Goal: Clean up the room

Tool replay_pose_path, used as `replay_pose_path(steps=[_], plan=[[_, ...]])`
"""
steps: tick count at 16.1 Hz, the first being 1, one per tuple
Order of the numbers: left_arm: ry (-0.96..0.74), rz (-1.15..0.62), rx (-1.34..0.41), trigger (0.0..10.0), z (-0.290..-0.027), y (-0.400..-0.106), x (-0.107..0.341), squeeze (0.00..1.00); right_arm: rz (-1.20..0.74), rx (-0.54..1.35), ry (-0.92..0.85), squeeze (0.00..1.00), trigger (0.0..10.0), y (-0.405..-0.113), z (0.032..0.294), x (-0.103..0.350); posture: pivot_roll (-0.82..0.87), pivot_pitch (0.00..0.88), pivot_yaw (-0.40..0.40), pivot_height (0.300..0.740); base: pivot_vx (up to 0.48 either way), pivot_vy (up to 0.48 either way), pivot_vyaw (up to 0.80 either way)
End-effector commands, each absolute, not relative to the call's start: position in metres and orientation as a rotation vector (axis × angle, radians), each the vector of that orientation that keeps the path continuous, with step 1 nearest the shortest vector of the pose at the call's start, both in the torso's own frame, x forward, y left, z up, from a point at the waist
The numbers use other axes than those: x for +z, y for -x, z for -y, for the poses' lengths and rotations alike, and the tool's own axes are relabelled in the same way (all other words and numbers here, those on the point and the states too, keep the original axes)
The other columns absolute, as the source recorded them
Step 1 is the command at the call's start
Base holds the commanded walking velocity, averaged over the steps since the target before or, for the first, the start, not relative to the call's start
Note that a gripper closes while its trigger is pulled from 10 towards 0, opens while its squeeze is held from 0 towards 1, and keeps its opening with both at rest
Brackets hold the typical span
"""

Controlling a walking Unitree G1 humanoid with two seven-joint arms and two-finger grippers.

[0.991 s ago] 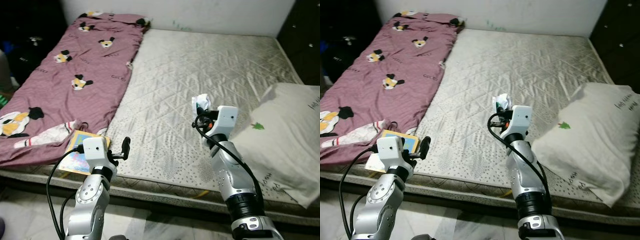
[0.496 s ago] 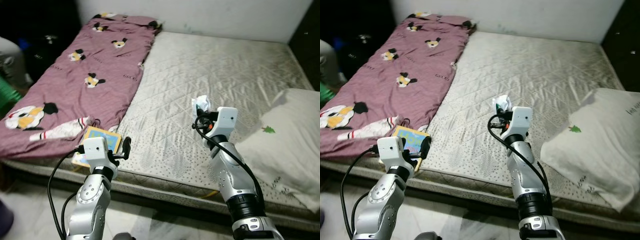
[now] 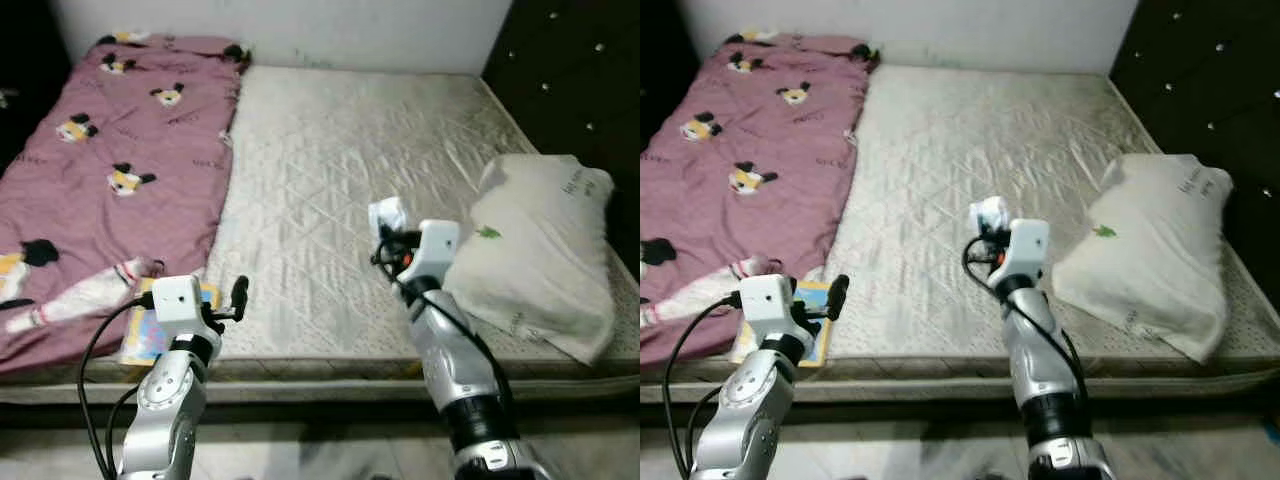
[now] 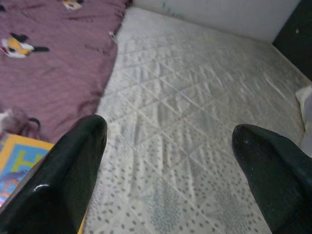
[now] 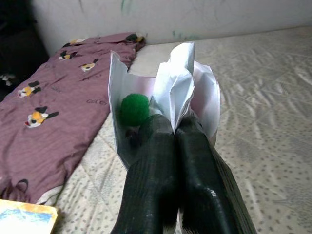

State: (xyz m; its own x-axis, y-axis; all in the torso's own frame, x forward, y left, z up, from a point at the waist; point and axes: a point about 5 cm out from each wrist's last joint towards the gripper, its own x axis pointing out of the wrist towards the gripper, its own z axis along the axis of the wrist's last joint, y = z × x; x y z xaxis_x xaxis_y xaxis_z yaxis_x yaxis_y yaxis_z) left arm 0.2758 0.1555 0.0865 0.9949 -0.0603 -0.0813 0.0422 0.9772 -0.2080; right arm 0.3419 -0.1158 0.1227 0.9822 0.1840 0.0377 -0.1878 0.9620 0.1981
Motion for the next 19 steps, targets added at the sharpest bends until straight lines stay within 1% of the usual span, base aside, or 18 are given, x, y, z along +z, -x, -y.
replay_pose_path(steps=[1,9,13,16,19], plan=[[0.211,-0.102,-0.059,10.0,-0.1513,-0.2737,0.0834,0.00,0.007,0.175,-0.189,0.00,10.0,-0.3414,0.1221,0.1195,0.07,0.105,-0.001,0.740,0.000,0.352,0.00],[0.209,-0.103,-0.060,10.0,-0.1510,-0.2726,0.0826,0.00,-0.002,0.183,-0.176,0.00,10.0,-0.3413,0.1213,0.1169,0.07,0.101,-0.004,0.740,0.000,0.369,0.00],[0.231,-0.074,-0.118,10.0,-0.1471,-0.2714,0.0862,0.00,-0.006,0.185,-0.172,0.00,10.0,-0.3413,0.1209,0.1159,0.07,0.101,-0.004,0.740,0.000,0.000,0.00],[0.238,-0.064,-0.130,10.0,-0.1466,-0.2702,0.0882,0.00,-0.010,0.184,-0.170,0.00,10.0,-0.3403,0.1206,0.1147,0.07,0.108,-0.003,0.740,0.000,0.000,0.00],[0.239,-0.064,-0.134,10.0,-0.1466,-0.2699,0.0885,0.00,-0.010,0.182,-0.169,0.00,10.0,-0.3400,0.1202,0.1147,0.07,0.113,-0.001,0.740,0.260,0.000,0.00]])
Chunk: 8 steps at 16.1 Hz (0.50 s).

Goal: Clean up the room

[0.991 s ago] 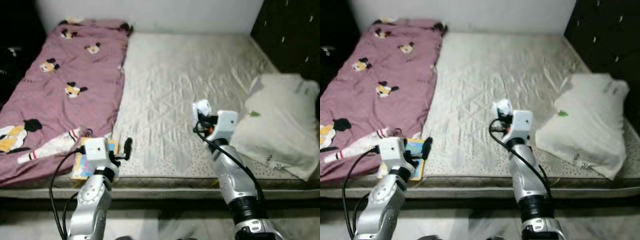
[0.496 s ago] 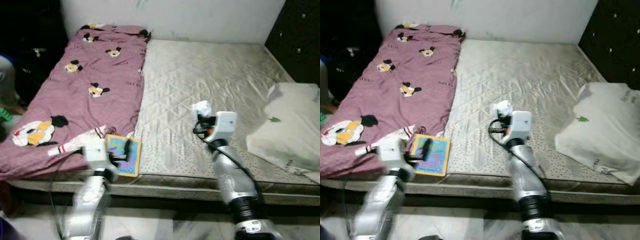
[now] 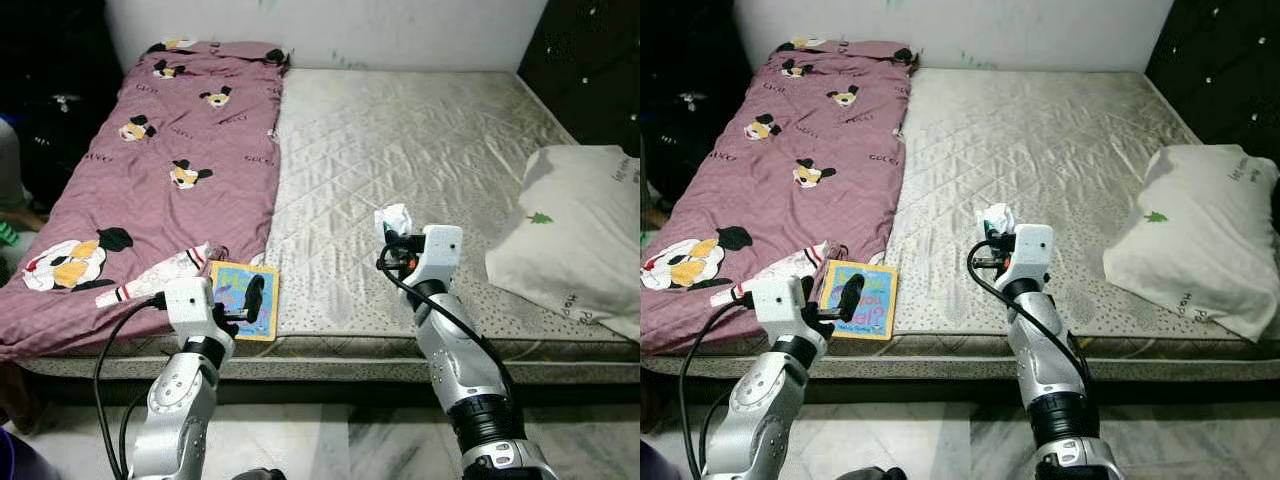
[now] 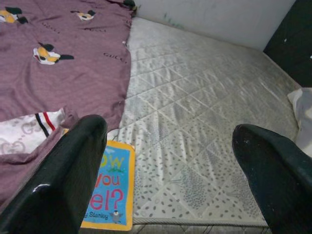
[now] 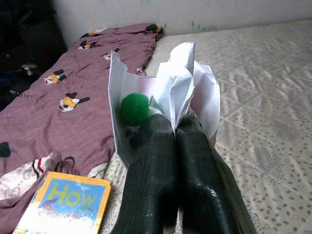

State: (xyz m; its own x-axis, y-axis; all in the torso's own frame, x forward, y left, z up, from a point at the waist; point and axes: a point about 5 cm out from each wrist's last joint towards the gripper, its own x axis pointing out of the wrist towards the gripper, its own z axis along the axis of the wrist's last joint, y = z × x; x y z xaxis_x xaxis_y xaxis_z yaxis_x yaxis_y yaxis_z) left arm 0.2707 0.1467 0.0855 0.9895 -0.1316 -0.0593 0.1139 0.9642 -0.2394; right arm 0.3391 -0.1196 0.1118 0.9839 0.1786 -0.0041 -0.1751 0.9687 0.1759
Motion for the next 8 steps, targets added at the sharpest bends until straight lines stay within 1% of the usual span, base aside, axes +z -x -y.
replay_pose_path(steps=[1,8], plan=[[0.240,-0.063,-0.136,10.0,-0.1464,-0.2697,0.0884,0.00,-0.010,0.181,-0.169,0.00,10.0,-0.3398,0.1204,0.1144,0.07,0.113,-0.001,0.740,0.289,0.000,0.00],[0.241,-0.060,-0.140,10.0,-0.1462,-0.2701,0.0895,0.00,-0.014,0.176,-0.166,0.00,10.0,-0.3396,0.1216,0.1132,0.07,0.117,-0.002,0.740,0.336,0.000,0.00]])
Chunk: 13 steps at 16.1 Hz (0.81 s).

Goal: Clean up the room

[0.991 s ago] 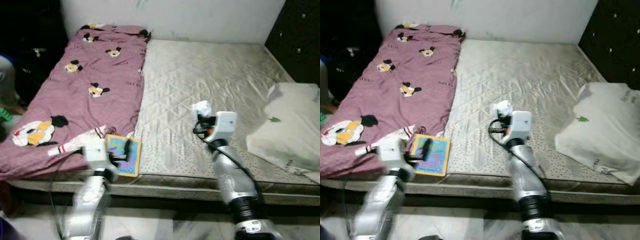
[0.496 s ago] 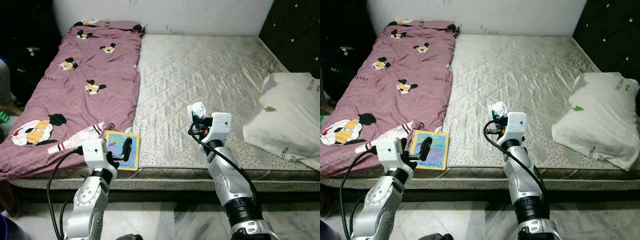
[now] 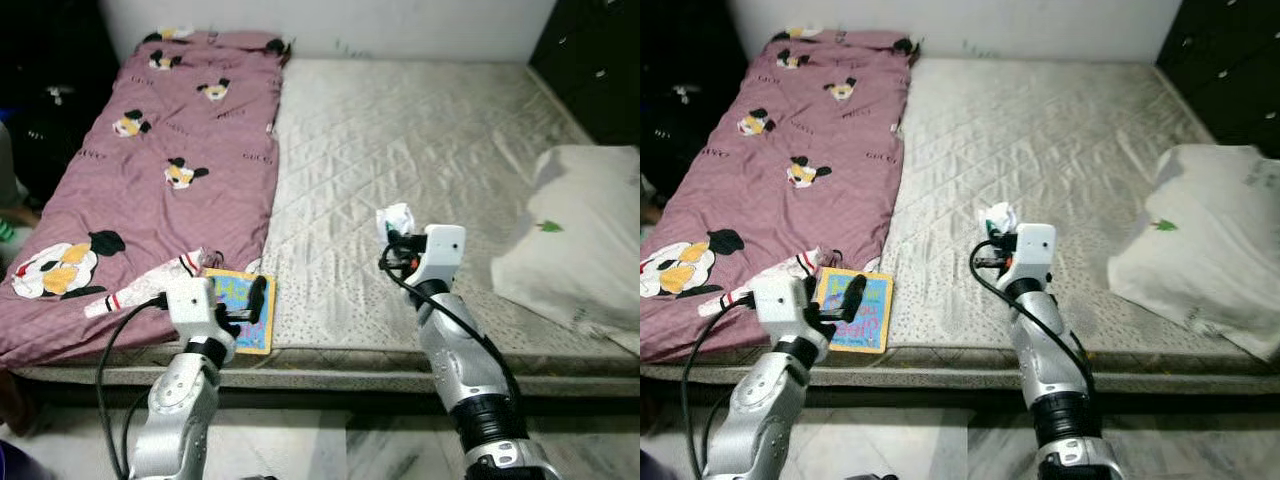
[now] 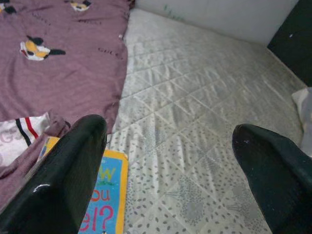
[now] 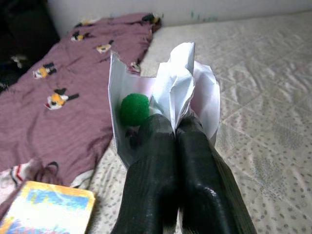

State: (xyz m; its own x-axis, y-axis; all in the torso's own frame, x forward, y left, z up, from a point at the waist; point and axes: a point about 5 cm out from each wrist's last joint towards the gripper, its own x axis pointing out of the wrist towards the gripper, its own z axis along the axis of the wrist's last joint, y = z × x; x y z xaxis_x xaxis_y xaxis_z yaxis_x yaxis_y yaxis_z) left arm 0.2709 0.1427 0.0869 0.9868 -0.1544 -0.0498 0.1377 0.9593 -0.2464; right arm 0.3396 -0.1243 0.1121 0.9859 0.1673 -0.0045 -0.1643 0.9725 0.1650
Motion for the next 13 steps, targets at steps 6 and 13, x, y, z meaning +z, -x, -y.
replay_pose_path(steps=[6,13], plan=[[0.237,-0.062,-0.136,10.0,-0.1469,-0.2710,0.0898,0.00,-0.018,0.171,-0.165,0.00,10.0,-0.3400,0.1223,0.1125,0.07,0.120,-0.003,0.740,0.308,0.000,0.00],[0.233,-0.083,-0.094,10.0,-0.1486,-0.2735,0.0871,0.00,-0.019,0.179,-0.162,0.00,10.0,-0.3388,0.1205,0.1110,0.08,0.120,-0.001,0.740,0.080,0.000,0.00]])
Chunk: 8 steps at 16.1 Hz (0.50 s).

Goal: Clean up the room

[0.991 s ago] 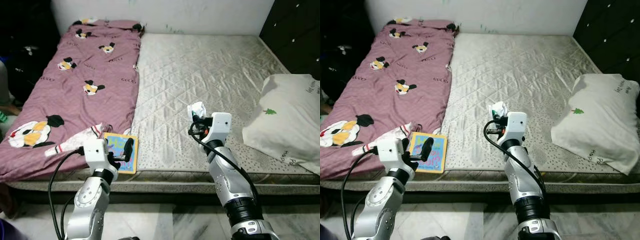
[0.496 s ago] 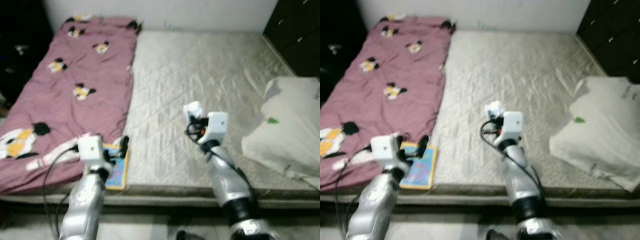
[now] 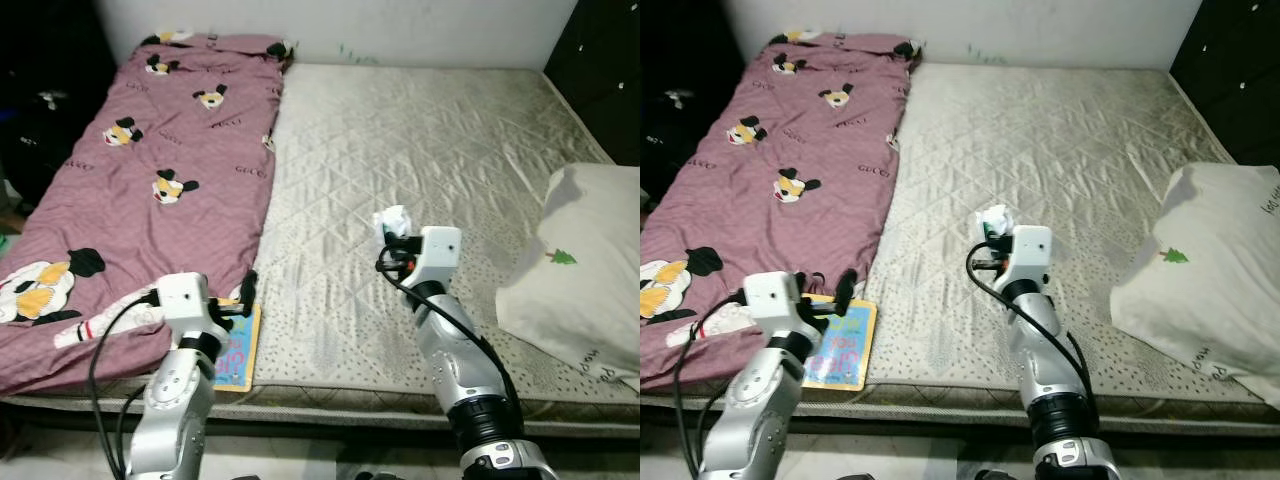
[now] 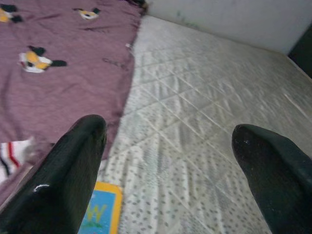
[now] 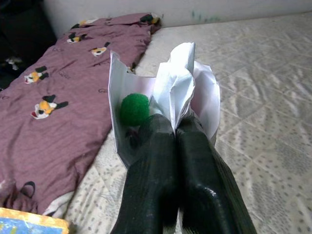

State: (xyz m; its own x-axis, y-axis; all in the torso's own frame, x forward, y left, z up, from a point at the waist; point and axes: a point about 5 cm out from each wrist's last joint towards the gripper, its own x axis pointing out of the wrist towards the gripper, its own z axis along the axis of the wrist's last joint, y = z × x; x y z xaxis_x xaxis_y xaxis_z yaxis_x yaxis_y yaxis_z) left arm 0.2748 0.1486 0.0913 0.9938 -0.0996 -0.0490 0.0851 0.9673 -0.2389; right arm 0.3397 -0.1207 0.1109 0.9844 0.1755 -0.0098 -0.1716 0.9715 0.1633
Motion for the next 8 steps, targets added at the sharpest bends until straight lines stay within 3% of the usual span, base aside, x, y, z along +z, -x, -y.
replay_pose_path(steps=[1,8], plan=[[0.234,-0.083,-0.095,10.0,-0.1485,-0.2735,0.0872,0.00,-0.019,0.179,-0.163,0.00,10.0,-0.3389,0.1204,0.1111,0.08,0.120,-0.001,0.740,0.000,0.000,0.00],[0.230,-0.079,-0.089,10.0,-0.1480,-0.2736,0.0876,0.00,-0.035,0.191,-0.160,0.00,10.0,-0.3393,0.1189,0.1088,0.08,0.117,-0.008,0.740,0.000,0.224,0.00]])
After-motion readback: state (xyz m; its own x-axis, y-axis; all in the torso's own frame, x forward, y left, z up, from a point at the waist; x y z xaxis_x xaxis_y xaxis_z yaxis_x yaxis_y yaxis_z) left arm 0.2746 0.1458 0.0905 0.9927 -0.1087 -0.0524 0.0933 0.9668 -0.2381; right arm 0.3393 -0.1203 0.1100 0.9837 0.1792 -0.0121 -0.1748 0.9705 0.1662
